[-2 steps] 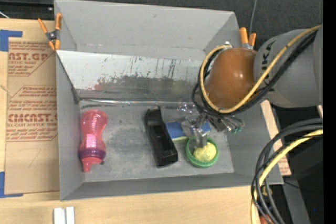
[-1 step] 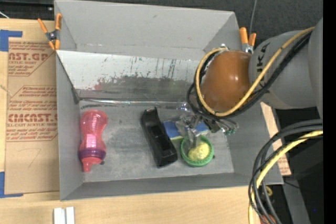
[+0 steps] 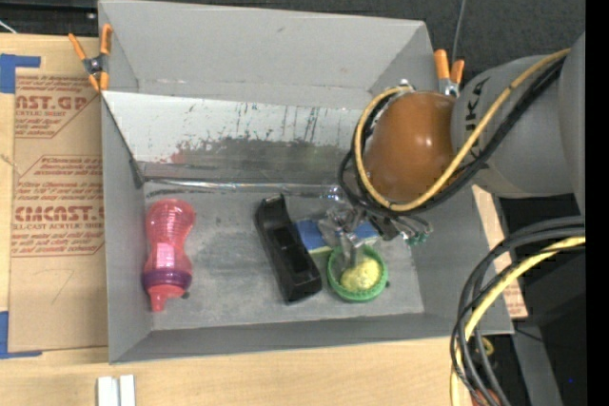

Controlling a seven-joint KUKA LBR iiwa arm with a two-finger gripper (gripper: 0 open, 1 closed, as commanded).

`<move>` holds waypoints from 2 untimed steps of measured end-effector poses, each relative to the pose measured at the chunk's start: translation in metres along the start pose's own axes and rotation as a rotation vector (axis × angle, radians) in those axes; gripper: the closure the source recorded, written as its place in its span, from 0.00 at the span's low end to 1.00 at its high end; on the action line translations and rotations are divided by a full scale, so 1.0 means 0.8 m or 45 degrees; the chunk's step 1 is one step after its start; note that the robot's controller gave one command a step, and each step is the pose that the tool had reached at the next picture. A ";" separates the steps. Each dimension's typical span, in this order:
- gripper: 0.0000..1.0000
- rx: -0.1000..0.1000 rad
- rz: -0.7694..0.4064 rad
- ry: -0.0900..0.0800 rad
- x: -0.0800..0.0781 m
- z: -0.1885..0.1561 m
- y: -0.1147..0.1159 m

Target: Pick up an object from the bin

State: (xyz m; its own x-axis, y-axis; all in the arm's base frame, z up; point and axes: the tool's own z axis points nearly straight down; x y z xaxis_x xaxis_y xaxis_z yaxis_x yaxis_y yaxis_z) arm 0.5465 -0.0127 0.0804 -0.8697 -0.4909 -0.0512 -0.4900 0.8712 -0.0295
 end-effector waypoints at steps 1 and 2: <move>1.00 0.000 0.000 0.000 0.000 0.000 0.000; 1.00 0.000 0.000 0.000 0.000 0.000 0.000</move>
Offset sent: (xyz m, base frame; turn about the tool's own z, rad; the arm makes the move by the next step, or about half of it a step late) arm 0.0000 0.0000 0.0000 0.0000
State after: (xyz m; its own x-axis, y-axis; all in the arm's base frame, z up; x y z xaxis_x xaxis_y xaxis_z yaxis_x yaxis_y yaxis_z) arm 0.5465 -0.0127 0.0803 -0.8697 -0.4909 -0.0512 -0.4900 0.8712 -0.0295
